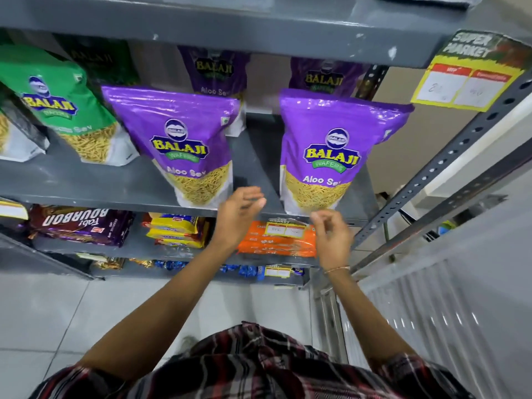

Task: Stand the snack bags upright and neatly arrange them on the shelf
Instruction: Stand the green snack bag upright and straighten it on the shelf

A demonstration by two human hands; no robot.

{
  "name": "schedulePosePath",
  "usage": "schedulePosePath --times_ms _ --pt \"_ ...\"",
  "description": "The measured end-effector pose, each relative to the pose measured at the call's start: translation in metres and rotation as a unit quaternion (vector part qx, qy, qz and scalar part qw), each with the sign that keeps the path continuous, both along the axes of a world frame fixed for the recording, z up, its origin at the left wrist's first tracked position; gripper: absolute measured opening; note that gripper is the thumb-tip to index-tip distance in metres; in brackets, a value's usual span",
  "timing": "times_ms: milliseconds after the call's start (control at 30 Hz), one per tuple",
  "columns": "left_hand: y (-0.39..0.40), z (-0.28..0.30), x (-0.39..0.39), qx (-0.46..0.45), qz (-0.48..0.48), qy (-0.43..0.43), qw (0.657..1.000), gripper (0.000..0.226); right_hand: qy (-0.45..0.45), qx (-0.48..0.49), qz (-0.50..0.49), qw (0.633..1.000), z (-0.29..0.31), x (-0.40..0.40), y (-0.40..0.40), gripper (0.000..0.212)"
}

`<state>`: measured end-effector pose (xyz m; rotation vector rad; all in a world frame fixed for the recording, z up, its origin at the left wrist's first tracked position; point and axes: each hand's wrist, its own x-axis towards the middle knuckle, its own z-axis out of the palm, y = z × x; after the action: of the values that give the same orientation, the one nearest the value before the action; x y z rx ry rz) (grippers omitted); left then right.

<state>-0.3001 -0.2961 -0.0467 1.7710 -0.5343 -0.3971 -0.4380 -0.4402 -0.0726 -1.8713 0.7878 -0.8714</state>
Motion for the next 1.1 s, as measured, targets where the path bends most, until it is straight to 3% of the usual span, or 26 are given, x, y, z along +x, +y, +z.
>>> schedulePosePath --times_ms 100,233,333,467,633,733,800,900,1000,1100 --pt "0.066 -0.01 0.018 -0.006 0.078 0.018 0.997 0.004 0.05 0.001 0.155 0.987 -0.002 0.041 0.067 0.005" --pt "0.153 -0.014 0.082 -0.018 0.19 0.046 0.981 0.01 0.094 0.004 0.308 0.947 0.001 0.114 0.148 0.011" --pt "0.202 -0.004 0.144 -0.021 0.202 0.037 0.978 0.005 0.107 0.045 0.351 0.929 0.006 0.173 0.199 0.007" --pt "0.259 -0.002 0.225 -0.02 0.196 0.002 0.98 0.006 0.106 0.044 0.312 0.943 0.008 0.254 0.25 0.001" --pt "0.295 0.002 0.302 0.028 0.172 0.026 0.984 0.012 0.101 0.072 0.198 0.972 0.019 0.336 0.271 0.019" --pt "0.296 0.012 0.338 0.121 0.123 -0.032 0.984 0.027 0.128 0.097 0.183 0.97 0.014 0.376 0.262 0.054" --pt "0.297 0.006 0.36 0.138 0.081 -0.048 0.986 0.018 0.154 0.096 0.189 0.965 -0.005 0.399 0.247 0.08" --pt "0.296 -0.001 0.374 0.139 -0.022 -0.038 0.989 0.06 0.162 0.095 0.189 0.964 -0.007 0.408 0.246 0.073" --pt "0.289 0.008 0.368 0.093 -0.026 0.02 0.995 0.047 0.147 0.098 0.16 0.971 0.004 0.402 0.258 0.076" --pt "0.288 0.006 0.358 0.089 -0.008 0.007 0.996 0.045 0.148 0.101 0.141 0.974 0.017 0.389 0.274 0.069"
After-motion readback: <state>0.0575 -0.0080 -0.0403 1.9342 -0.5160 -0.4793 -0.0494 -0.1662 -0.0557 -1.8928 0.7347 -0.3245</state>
